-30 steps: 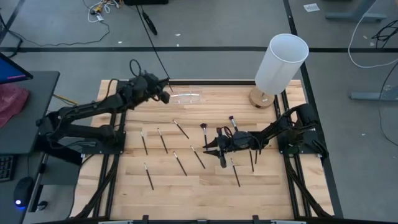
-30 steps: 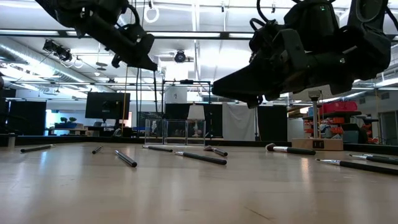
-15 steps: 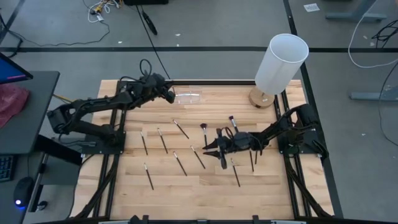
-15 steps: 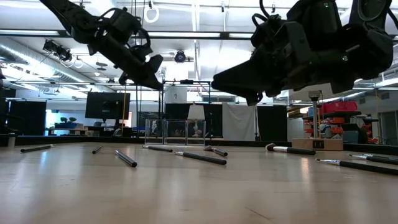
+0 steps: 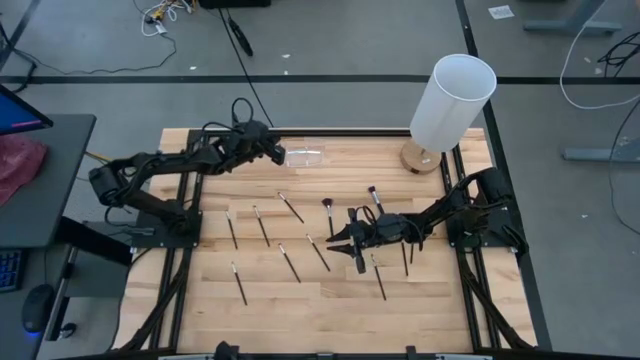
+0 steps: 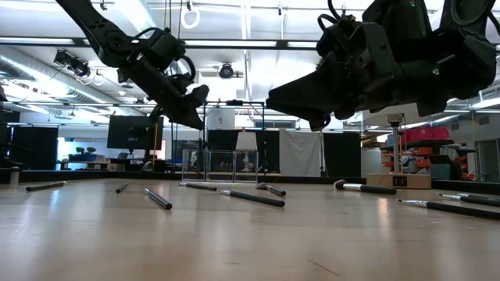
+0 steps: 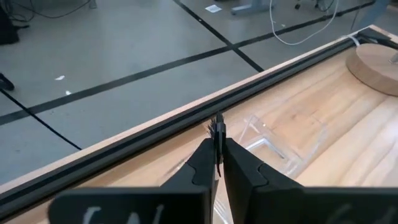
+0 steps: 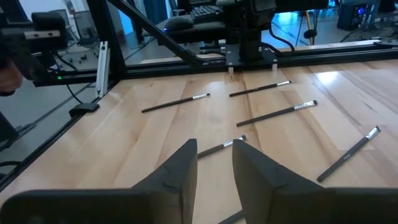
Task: Put items in baskets/containers
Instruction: Put the black brow brush into the transparent organizer, then put the black eyeshadow brush into the transparent organizer
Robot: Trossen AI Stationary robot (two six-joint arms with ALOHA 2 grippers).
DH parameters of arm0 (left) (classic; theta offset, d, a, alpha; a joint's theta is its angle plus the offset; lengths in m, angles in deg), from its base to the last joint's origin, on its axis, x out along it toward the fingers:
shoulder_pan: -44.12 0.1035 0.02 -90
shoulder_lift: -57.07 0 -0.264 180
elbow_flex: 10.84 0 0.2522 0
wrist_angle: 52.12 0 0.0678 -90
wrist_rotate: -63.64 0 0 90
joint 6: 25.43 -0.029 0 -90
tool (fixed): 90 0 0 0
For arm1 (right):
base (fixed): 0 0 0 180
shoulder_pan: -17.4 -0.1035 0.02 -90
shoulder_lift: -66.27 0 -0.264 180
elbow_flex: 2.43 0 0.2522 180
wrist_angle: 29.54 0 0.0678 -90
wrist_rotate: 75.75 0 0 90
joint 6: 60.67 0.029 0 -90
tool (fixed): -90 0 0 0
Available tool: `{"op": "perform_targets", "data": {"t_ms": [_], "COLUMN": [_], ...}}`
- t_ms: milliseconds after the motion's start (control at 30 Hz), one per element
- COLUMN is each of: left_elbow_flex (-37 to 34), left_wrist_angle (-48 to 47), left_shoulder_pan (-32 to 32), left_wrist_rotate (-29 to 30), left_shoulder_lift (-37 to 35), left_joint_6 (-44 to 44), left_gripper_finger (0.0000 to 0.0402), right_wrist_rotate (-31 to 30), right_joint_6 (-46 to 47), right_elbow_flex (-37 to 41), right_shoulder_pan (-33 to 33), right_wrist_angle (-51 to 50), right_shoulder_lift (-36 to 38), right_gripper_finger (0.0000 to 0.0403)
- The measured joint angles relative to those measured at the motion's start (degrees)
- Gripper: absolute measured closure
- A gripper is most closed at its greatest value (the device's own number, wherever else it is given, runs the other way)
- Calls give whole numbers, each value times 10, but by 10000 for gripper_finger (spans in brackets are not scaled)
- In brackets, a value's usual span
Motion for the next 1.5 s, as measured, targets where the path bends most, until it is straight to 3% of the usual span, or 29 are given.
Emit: {"op": "perform_targets", "data": {"t_ms": [367,700,1067,1500], "left_elbow_flex": [-2,-1,-1,-1], "left_wrist_angle": [-11,-12,-17,-60], "left_shoulder_pan": [5,22,32,15], "left_wrist_rotate": [-8,-7,-6,14], "left_shoulder_lift": [4,3,1,-118], "left_joint_6": [1,-4,-58,-99], "left_gripper_finger": [355,302,273,273], "right_wrist_rotate": [0,0,-15,-47], "right_joint_6": [4,11,25,27], "right_elbow_flex": [0,0,0,0], "right_shoulder_pan": [0,0,1,2], "right_wrist_angle": [0,0,-1,-9], "right_shoulder_lift": [0,0,0,0], "right_gripper_finger": [301,301,301,301]}}
